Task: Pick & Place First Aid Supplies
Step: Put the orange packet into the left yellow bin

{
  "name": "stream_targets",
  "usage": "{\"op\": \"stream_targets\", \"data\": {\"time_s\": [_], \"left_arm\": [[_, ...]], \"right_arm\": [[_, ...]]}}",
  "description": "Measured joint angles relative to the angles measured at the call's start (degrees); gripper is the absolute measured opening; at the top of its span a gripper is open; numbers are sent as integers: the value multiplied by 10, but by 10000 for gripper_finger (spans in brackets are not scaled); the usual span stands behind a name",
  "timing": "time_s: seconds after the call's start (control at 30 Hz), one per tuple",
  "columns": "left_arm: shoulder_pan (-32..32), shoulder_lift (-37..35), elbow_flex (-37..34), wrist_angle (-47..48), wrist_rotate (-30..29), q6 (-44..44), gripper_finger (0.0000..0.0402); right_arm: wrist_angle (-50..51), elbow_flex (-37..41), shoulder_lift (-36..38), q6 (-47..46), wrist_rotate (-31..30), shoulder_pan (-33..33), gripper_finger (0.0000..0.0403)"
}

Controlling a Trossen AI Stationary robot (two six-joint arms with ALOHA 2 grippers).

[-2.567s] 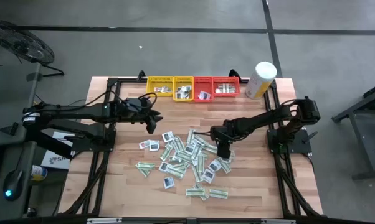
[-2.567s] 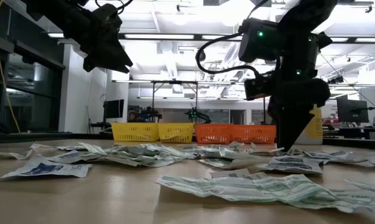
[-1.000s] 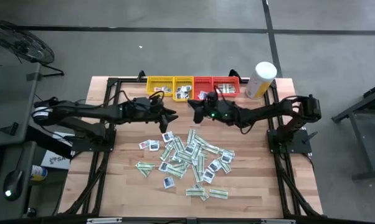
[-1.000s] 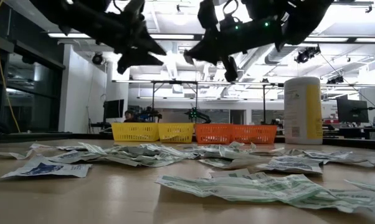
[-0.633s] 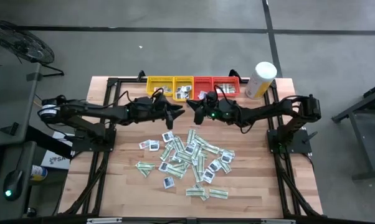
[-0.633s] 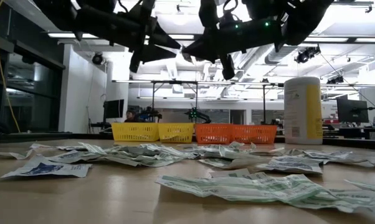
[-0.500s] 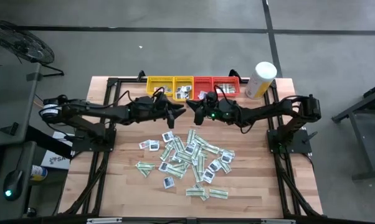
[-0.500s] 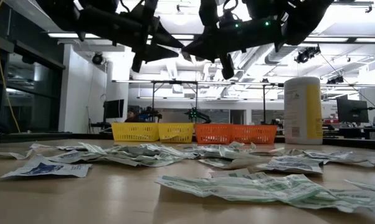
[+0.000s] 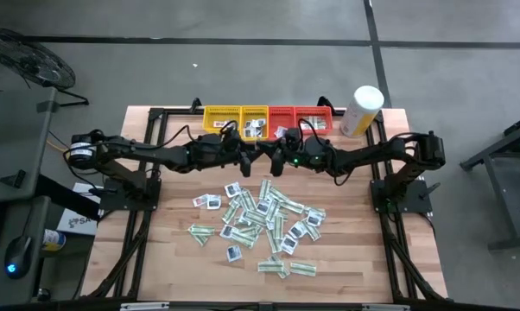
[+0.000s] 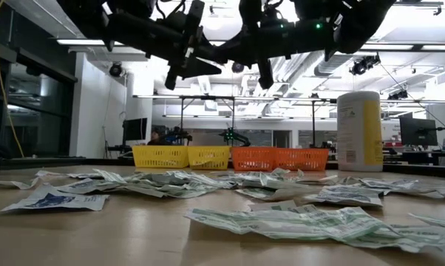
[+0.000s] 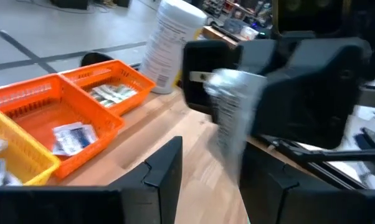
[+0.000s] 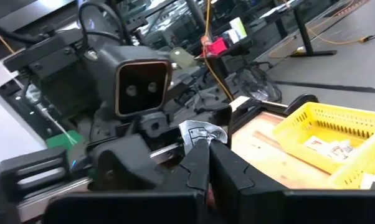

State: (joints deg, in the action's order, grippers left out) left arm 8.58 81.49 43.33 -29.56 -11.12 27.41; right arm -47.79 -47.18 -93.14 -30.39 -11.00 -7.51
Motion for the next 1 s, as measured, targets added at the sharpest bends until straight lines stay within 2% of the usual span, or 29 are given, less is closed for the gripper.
{"op": "stream_targets", "data": {"time_s": [0.13, 0.3, 0.37, 0.57, 0.73, 0.83, 1.0], "left_arm": [[0, -1, 0, 5, -2, 8, 107], [0, -3, 0, 11, 2, 24, 25], [0, -3, 0, 11, 3, 27, 8], [0, -3, 0, 14, 1, 29, 6], [0, -3, 0, 20, -1, 35, 3], [1, -3, -1, 51, -19, 52, 2], [16, -3, -1, 114, -41, 90, 1]], "right_arm": [[2, 0, 0, 0, 5, 0, 2], [5, 0, 0, 9, 9, 0, 2], [5, 0, 0, 14, 11, 0, 3], [5, 0, 1, 76, 51, -1, 5], [51, 0, 31, 120, 70, -11, 20], [81, -1, 60, 125, 91, -32, 50], [165, -1, 107, 124, 102, -71, 121]]}}
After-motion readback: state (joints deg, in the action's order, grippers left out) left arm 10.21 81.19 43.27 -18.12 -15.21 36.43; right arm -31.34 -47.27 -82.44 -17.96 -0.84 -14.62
